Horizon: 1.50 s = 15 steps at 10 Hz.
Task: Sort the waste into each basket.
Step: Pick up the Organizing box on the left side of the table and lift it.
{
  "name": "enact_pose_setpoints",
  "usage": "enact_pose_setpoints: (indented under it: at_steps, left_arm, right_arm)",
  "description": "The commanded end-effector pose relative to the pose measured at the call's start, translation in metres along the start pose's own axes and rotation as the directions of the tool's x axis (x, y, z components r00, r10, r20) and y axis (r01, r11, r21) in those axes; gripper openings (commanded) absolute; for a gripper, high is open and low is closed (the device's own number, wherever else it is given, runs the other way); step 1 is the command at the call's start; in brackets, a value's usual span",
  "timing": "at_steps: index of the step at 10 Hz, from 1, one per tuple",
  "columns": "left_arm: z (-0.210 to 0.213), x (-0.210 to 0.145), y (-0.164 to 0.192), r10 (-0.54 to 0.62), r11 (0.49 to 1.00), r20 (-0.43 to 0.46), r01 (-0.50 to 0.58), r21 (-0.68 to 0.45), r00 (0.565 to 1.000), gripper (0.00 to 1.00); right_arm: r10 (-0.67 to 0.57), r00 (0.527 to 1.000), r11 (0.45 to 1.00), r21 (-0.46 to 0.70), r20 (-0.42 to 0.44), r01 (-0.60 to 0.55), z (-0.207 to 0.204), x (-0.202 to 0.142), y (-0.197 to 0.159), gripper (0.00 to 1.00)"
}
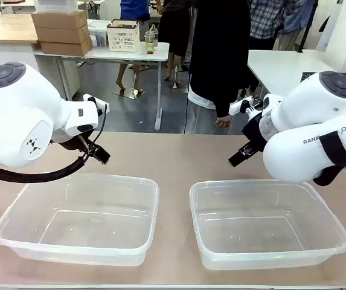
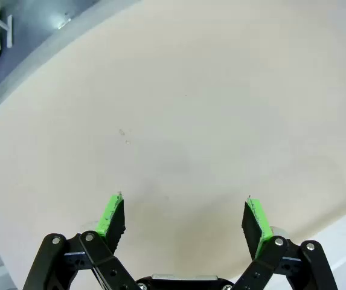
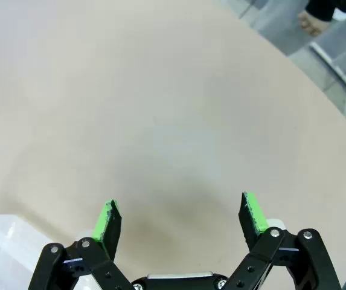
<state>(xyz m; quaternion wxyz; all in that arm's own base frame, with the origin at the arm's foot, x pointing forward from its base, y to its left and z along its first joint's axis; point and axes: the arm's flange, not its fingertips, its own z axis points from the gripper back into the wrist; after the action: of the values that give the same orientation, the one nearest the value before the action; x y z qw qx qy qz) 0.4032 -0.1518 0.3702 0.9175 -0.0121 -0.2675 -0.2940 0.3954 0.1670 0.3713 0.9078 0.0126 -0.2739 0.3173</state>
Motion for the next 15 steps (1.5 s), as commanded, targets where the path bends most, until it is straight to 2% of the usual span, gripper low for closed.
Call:
enact_pose_setpoints:
  at_steps: [1, 9, 10, 11, 12, 13, 14, 15]
  left_arm:
    - [0.0, 0.0, 0.0, 0.0, 1.0, 0.0, 0.0, 0.0, 1.0, 1.0]
    - [0.0, 0.0, 0.0, 0.0, 1.0, 0.0, 0.0, 0.0, 1.0, 1.0]
    - [0.044, 0.002, -0.022, -0.038, 0.998, -0.014, 0.039, 0.05, 0.999, 1.0]
    - [0.088, -0.003, -0.054, -0.117, 0.993, 0.058, 0.115, 0.031, 0.991, 1.0]
    - [0.115, -0.01, -0.078, -0.144, 0.987, 0.144, 0.131, 0.096, 0.979, 1.0]
    - [0.118, -0.014, -0.09, -0.158, 0.978, 0.198, 0.124, 0.17, 0.967, 1.0]
    - [0.071, 0.033, -0.043, -0.123, 0.992, 0.077, 0.12, 0.047, 0.989, 1.0]
    - [0.071, 0.033, -0.043, -0.123, 0.992, 0.077, 0.12, 0.047, 0.989, 1.0]
  right_arm:
    - [0.0, 1.0, 1.0, 0.0, 0.0, 0.0, 0.0, 0.0, 0.0, 1.0]
    - [0.001, 1.0, 1.0, 0.0, 0.0, -0.001, 0.0, 0.0, 0.0, 1.0]
    - [-0.055, 0.998, 0.998, -0.017, 0.002, 0.055, 0.048, -0.007, -0.012, 1.0]
    - [-0.084, 0.996, 0.996, -0.026, 0.022, 0.085, 0.098, -0.02, -0.02, 1.0]
    - [-0.123, 0.992, 0.987, -0.099, 0.032, 0.126, 0.13, -0.033, -0.02, 1.0]
    - [-0.179, 0.982, 0.955, -0.229, 0.057, 0.187, 0.134, -0.039, -0.016, 1.0]
    - [-0.073, 0.997, 0.996, -0.04, 0.033, 0.074, 0.075, 0.011, -0.03, 1.0]
    - [-0.119, 0.991, 0.987, -0.104, 0.058, 0.124, 0.114, 0.01, -0.042, 1.0]
